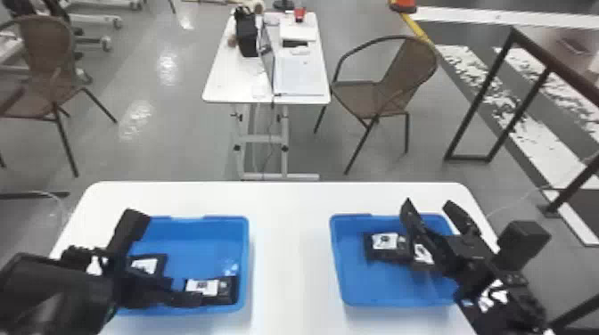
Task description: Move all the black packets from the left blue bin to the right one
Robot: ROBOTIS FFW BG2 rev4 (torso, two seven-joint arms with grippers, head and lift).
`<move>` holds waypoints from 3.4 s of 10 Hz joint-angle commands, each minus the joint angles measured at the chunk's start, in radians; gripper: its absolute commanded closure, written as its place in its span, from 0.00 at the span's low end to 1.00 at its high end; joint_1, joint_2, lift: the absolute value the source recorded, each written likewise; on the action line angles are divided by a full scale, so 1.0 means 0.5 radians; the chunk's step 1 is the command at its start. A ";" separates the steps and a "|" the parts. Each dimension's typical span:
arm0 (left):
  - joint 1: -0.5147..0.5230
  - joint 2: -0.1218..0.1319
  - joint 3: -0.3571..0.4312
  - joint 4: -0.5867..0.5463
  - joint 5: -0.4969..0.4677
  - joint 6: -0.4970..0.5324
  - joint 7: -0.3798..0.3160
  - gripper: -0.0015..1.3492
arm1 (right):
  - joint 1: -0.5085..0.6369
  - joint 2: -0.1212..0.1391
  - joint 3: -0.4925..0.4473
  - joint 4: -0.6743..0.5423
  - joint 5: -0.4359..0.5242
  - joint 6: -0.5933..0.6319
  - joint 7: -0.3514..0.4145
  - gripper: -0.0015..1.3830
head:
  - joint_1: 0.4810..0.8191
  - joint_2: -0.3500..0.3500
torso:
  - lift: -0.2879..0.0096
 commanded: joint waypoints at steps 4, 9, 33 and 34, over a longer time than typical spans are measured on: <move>-0.042 -0.044 0.010 0.120 0.027 -0.153 0.156 0.14 | -0.006 0.005 0.003 0.029 -0.039 0.007 0.012 0.15 | 0.63 0.40 | 0.97; -0.079 -0.100 0.007 0.320 0.064 -0.358 0.405 0.18 | -0.021 0.005 0.012 0.060 -0.051 0.025 0.049 0.15 | 0.63 0.39 | 0.97; -0.454 -0.139 -0.284 0.872 1.088 -1.898 0.175 0.90 | -0.313 -0.077 0.509 0.140 -0.284 0.099 0.270 0.15 | 0.63 0.37 | 0.97; -0.472 -0.146 -0.315 0.887 1.091 -1.898 0.175 0.90 | -0.337 -0.077 0.558 0.158 -0.290 0.105 0.276 0.15 | 0.63 0.37 | 0.97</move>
